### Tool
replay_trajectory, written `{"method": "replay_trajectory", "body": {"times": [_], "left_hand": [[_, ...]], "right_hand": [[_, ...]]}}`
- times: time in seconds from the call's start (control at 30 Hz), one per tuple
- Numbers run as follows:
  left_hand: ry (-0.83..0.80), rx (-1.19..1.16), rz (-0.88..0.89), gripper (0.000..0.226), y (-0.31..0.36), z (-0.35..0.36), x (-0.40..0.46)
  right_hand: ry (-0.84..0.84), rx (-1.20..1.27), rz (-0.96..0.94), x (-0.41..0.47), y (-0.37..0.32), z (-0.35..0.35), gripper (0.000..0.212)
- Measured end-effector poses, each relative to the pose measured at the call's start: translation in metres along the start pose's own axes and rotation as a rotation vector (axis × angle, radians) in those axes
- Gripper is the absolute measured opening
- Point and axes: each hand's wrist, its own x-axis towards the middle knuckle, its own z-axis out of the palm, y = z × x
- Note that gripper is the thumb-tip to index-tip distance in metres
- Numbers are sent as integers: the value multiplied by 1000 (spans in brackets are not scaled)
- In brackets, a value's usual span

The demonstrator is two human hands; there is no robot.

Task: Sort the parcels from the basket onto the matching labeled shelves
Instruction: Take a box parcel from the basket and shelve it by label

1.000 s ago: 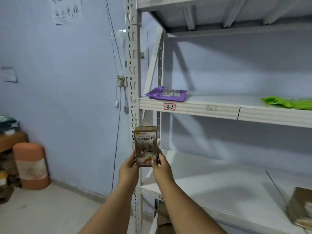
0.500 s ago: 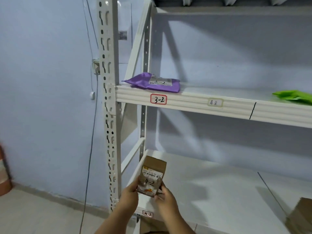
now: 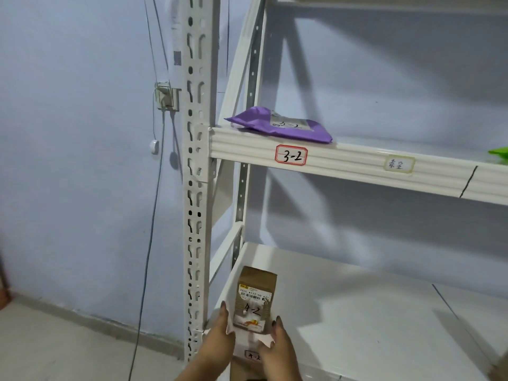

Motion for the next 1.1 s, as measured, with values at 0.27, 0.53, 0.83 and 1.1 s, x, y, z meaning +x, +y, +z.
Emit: {"method": "replay_trajectory", "body": {"times": [0.27,0.53,0.83,1.1], "left_hand": [[39,-218,-84,37,62,-102,-64],[406,-227,-1,30,98,-243,-143],[910,-180,-106,32,80,-330,-273],[1179,-267,-321,35,14,-307,-364]], "right_hand": [[63,-474,-103,-54,-72,12,44],[-290,-519,-558,-120,-211,70,44],[-679,-430,-935,-191,-269,151,50],[-919,-481,-1023,-223,-236,207,42]]}}
